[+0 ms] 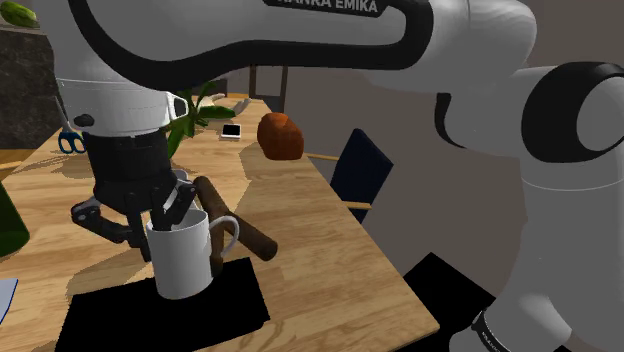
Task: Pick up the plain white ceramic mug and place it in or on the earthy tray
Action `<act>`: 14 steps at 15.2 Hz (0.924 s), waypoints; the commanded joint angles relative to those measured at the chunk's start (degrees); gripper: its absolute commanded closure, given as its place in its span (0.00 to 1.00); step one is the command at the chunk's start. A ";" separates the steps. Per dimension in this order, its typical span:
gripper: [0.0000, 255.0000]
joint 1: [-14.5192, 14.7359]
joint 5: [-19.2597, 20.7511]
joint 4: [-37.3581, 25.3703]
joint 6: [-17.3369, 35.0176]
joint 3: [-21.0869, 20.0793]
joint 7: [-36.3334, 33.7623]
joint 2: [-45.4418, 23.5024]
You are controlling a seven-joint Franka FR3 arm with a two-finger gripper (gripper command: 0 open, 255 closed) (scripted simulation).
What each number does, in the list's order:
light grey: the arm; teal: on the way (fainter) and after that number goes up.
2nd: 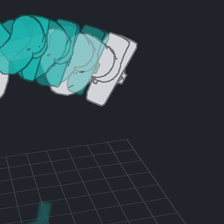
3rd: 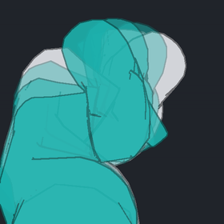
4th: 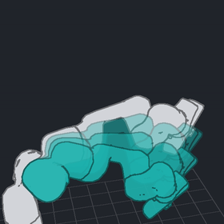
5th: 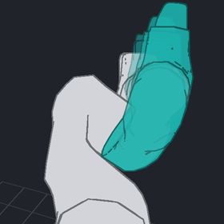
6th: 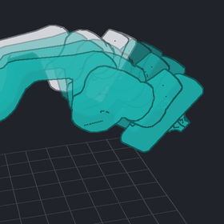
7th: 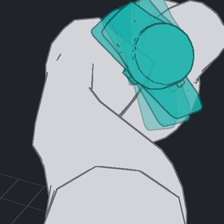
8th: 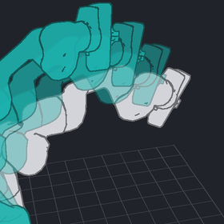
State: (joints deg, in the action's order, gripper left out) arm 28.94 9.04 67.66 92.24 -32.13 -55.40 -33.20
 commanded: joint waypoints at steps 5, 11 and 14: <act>1.00 -0.61 0.16 4.45 4.55 0.18 -0.01 -0.16; 1.00 -1.15 0.42 8.58 8.94 0.40 0.06 -0.56; 1.00 -1.31 0.63 10.34 11.01 0.56 0.07 -0.96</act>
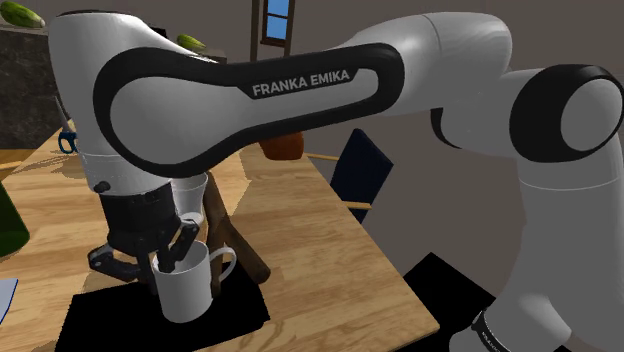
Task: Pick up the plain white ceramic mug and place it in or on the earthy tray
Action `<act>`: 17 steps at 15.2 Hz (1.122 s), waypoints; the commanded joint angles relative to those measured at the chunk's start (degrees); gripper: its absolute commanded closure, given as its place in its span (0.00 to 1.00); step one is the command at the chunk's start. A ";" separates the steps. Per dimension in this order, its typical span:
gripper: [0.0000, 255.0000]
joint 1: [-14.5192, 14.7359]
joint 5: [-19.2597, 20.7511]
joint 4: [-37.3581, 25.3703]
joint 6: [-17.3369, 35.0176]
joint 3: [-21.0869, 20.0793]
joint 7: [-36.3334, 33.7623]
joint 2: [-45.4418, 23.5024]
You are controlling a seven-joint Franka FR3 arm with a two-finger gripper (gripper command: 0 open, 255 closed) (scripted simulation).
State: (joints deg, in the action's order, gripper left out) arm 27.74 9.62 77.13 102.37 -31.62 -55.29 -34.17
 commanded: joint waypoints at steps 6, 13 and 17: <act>1.00 -0.15 0.13 1.39 1.53 0.10 -0.05 -0.14; 0.00 -0.18 0.11 1.46 1.55 0.09 -0.04 -0.10; 0.00 0.17 -0.05 -2.39 -2.28 0.00 0.18 -0.02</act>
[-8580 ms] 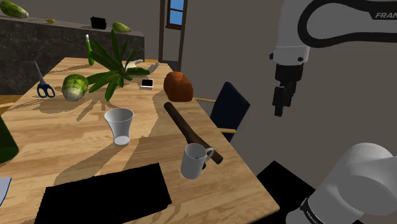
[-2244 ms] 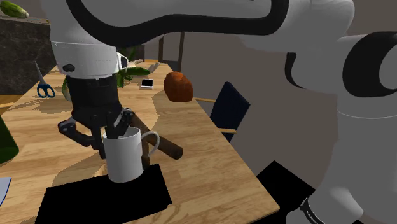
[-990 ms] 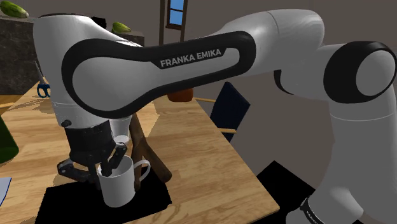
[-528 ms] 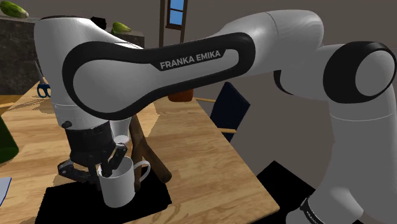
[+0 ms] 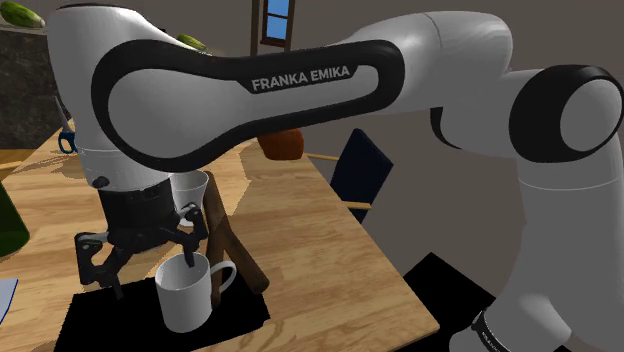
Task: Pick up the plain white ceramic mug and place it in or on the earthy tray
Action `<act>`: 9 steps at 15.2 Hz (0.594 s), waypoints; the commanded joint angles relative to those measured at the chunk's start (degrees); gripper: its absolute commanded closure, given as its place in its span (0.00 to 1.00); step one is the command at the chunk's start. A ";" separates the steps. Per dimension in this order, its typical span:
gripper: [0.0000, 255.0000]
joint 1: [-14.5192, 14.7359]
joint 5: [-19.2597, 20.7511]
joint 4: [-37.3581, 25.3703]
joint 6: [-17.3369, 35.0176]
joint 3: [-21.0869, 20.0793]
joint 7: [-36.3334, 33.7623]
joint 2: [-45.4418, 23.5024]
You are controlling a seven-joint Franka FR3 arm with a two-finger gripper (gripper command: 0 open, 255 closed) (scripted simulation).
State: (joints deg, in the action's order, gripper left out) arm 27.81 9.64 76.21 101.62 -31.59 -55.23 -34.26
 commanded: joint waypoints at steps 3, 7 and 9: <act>0.00 0.61 -0.07 -5.44 -5.15 -0.04 0.29 -0.19; 0.00 0.61 -0.07 -5.44 -5.15 -0.04 0.29 -0.19; 0.00 0.61 -0.07 -5.44 -5.15 -0.04 0.29 -0.19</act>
State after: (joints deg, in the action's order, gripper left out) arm 28.42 9.58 70.77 96.48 -31.62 -54.94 -34.46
